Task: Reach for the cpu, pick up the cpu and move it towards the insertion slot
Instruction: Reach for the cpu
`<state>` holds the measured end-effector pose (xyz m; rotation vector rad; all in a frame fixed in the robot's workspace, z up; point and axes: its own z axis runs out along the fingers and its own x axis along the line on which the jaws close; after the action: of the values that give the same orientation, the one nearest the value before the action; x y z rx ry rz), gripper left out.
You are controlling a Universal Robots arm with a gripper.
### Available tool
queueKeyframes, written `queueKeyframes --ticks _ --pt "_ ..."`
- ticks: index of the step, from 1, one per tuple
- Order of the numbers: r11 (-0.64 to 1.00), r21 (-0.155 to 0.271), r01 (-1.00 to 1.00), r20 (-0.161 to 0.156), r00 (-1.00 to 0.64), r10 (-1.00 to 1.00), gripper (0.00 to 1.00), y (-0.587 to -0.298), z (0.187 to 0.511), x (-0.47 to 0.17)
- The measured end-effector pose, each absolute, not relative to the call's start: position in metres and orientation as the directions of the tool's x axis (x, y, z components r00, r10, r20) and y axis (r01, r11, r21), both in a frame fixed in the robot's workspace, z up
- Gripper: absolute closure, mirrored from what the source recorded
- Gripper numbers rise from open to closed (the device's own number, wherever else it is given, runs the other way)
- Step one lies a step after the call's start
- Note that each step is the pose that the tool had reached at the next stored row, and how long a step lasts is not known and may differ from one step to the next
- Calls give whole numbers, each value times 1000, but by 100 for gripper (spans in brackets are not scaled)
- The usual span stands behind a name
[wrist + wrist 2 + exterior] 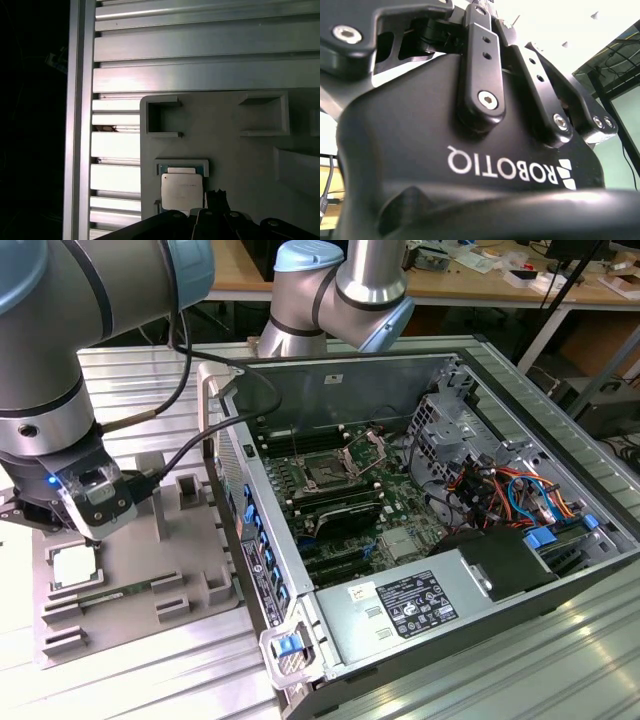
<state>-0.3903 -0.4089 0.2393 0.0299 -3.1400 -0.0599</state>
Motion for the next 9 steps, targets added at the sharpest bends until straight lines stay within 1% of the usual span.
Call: queueKeyframes --ticks 9 --pt "999 38 -19 0 -1000 -19 89 -410 238 -390"
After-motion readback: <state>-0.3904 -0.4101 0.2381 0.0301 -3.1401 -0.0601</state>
